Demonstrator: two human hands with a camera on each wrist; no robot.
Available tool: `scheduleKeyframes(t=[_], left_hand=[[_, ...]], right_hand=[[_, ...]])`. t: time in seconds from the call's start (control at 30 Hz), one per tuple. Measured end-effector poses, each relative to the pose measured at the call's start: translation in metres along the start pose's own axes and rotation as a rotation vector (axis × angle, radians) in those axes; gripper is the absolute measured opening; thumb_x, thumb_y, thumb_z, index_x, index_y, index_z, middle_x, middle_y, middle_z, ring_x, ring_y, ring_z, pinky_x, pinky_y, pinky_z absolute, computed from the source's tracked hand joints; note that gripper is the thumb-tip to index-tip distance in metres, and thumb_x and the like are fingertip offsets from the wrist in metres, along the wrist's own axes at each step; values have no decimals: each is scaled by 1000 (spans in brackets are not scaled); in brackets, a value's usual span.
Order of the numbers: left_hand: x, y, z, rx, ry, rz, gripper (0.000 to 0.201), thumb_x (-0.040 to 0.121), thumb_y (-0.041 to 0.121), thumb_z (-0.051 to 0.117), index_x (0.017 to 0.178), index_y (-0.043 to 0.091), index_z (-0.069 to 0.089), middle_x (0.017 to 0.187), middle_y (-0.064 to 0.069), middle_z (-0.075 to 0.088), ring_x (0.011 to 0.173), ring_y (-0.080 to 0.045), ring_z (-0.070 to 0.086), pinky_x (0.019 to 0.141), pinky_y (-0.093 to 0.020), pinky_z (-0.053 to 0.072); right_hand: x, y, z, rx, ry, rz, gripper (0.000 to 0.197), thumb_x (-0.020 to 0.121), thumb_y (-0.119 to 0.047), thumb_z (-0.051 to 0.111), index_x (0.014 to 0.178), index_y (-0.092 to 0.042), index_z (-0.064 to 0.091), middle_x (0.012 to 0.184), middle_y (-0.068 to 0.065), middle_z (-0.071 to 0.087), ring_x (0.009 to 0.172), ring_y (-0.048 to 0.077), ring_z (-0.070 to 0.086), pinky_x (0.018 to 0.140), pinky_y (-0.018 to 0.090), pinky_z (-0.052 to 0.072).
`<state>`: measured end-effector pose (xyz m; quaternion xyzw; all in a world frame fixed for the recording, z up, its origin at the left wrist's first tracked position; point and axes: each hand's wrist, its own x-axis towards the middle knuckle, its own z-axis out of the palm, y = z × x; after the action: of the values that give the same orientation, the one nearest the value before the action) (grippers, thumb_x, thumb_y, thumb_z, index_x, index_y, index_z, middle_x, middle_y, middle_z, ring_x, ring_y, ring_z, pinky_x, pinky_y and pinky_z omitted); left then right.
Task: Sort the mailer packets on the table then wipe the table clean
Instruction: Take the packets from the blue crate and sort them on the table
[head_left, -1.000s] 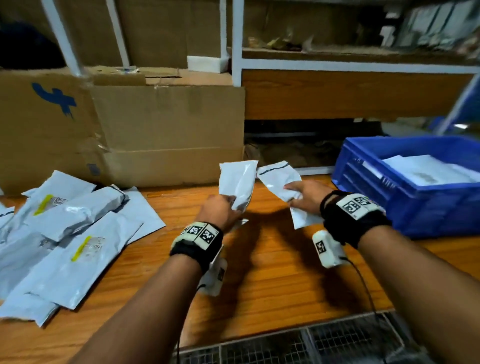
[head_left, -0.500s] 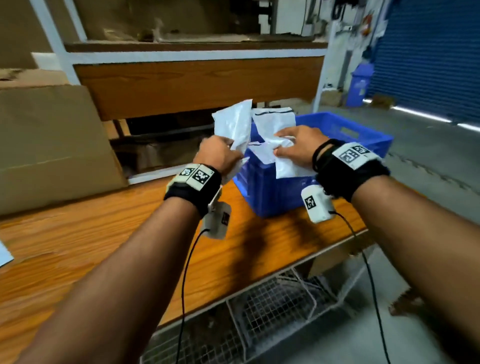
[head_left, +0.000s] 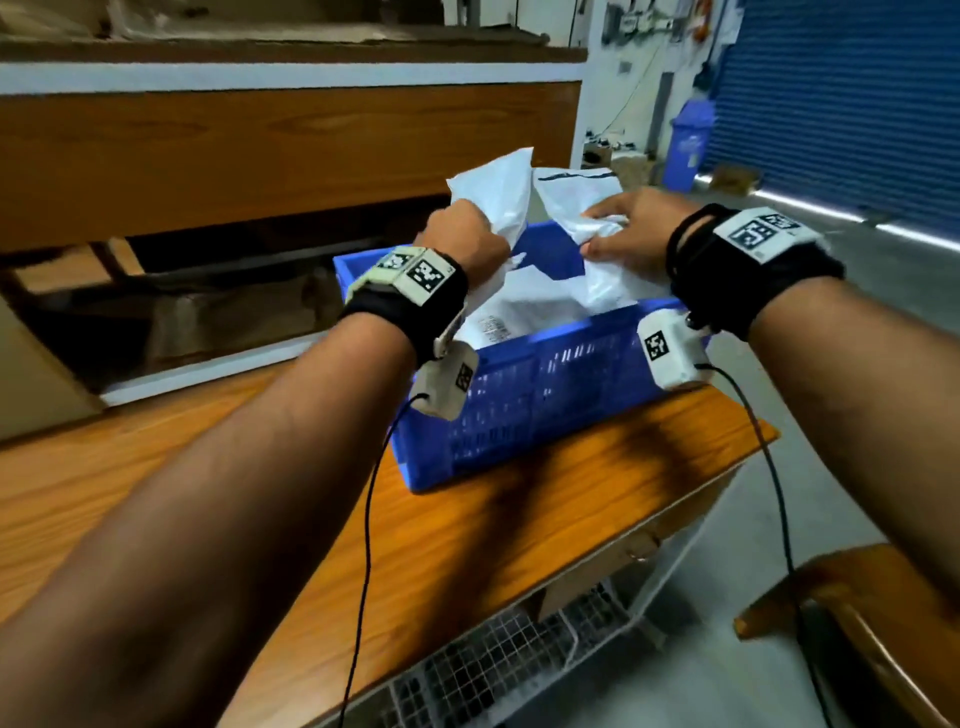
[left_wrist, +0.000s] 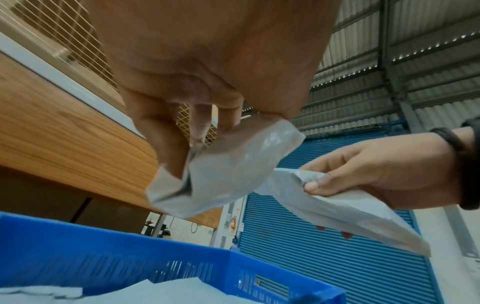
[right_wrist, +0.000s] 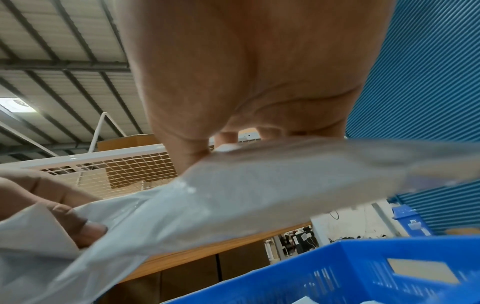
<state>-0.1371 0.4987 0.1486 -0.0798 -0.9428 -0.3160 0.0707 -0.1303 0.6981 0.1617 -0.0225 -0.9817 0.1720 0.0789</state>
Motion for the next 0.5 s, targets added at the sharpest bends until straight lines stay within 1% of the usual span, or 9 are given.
scheduleKeyframes(t=[0.13, 0.2, 0.23, 0.27, 0.3, 0.37, 0.4, 0.43, 0.5], left_hand=[[52, 23, 15, 153, -116, 55, 30, 94, 16, 51, 114, -3, 60, 123, -25, 58, 114, -39, 54, 86, -38, 45], [71, 34, 24, 208, -157, 122, 13, 95, 13, 48, 94, 12, 61, 125, -23, 57, 113, -38, 53, 81, -37, 41], [80, 37, 29, 244, -174, 153, 20, 96, 12, 47, 78, 20, 49, 125, -23, 56, 112, -38, 53, 76, -35, 38], [85, 41, 34, 273, -201, 166, 30, 96, 12, 47, 69, 22, 36, 125, -23, 55, 111, -37, 54, 75, -33, 36], [92, 40, 42, 292, -231, 163, 31, 97, 13, 47, 69, 22, 34, 126, -23, 55, 112, -36, 54, 75, -32, 37], [107, 39, 60, 281, -271, 120, 15, 98, 17, 47, 83, 16, 51, 125, -21, 56, 113, -34, 55, 78, -32, 39], [114, 39, 67, 266, -281, 98, 16, 97, 19, 48, 86, 10, 54, 119, -22, 58, 110, -34, 55, 78, -32, 39], [119, 39, 74, 280, -291, 85, 20, 96, 19, 49, 81, 7, 52, 107, -23, 60, 106, -35, 56, 78, -33, 40], [126, 40, 86, 327, -298, 50, 36, 95, 16, 52, 63, 12, 34, 82, -15, 54, 103, -37, 56, 77, -34, 39]], right_hand=[[52, 25, -12, -141, -30, 13, 51, 86, -38, 68, 134, -26, 55, 134, 7, 56, 120, 26, 53, 82, 22, 34], [76, 32, -15, -226, -89, 14, 53, 87, -40, 66, 137, -25, 51, 138, 7, 53, 124, 27, 50, 88, 24, 36], [88, 34, -16, -273, -121, 12, 55, 88, -42, 65, 138, -25, 50, 139, 8, 52, 125, 27, 49, 92, 26, 37], [101, 36, -14, -311, -154, 11, 56, 88, -42, 64, 139, -25, 49, 140, 8, 51, 126, 27, 48, 95, 27, 37], [112, 39, -10, -335, -191, 9, 56, 88, -43, 64, 139, -25, 49, 140, 8, 51, 126, 27, 48, 97, 29, 36], [131, 45, -1, -377, -262, -4, 56, 87, -42, 66, 138, -25, 50, 139, 7, 52, 125, 27, 49, 99, 30, 36], [140, 48, 5, -405, -290, -13, 56, 87, -42, 66, 138, -25, 50, 138, 7, 53, 124, 27, 49, 99, 30, 37], [148, 53, 12, -433, -323, -22, 56, 87, -43, 66, 138, -25, 50, 138, 6, 53, 124, 27, 50, 99, 29, 36], [163, 64, 28, -479, -393, -46, 56, 87, -44, 64, 138, -25, 50, 139, 6, 52, 124, 26, 49, 100, 30, 36]])
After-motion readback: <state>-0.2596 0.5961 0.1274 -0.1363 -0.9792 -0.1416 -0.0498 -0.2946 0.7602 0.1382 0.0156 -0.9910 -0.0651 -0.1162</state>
